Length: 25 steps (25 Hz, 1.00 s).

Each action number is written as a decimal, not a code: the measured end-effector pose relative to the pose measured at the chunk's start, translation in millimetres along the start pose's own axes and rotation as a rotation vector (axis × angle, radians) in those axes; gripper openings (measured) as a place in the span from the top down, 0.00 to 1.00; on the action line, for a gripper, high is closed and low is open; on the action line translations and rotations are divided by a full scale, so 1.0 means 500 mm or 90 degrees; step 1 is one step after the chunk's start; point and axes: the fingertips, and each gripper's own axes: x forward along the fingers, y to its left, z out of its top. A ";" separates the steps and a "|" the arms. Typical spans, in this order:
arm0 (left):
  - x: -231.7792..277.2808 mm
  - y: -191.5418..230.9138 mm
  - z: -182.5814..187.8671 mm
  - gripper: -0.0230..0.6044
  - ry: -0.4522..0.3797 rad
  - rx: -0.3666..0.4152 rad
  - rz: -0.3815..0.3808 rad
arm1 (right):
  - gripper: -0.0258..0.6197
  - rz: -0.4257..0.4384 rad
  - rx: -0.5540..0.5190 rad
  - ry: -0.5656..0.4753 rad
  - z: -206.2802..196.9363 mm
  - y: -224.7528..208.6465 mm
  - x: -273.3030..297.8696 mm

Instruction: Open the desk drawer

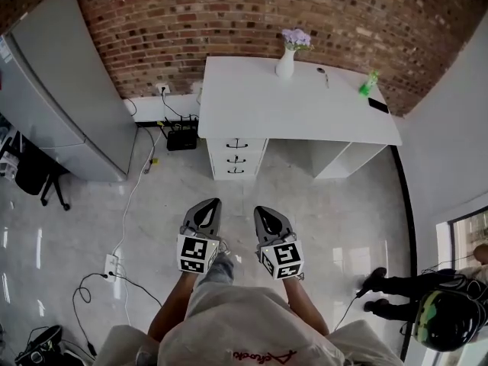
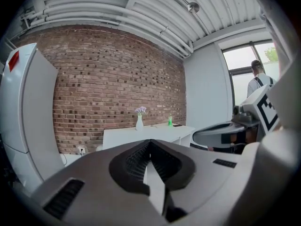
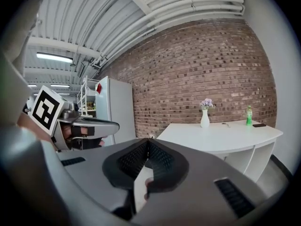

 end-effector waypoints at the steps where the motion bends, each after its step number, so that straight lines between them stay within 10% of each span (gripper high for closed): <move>1: 0.023 0.022 0.005 0.94 -0.002 -0.001 -0.002 | 0.93 -0.002 -0.003 -0.002 0.011 -0.007 0.032; 14: 0.238 0.189 0.035 0.94 -0.001 -0.001 -0.031 | 0.93 -0.047 -0.008 0.015 0.062 -0.116 0.253; 25: 0.343 0.197 0.001 0.94 0.035 -0.003 0.039 | 0.93 -0.001 0.005 0.026 0.064 -0.249 0.353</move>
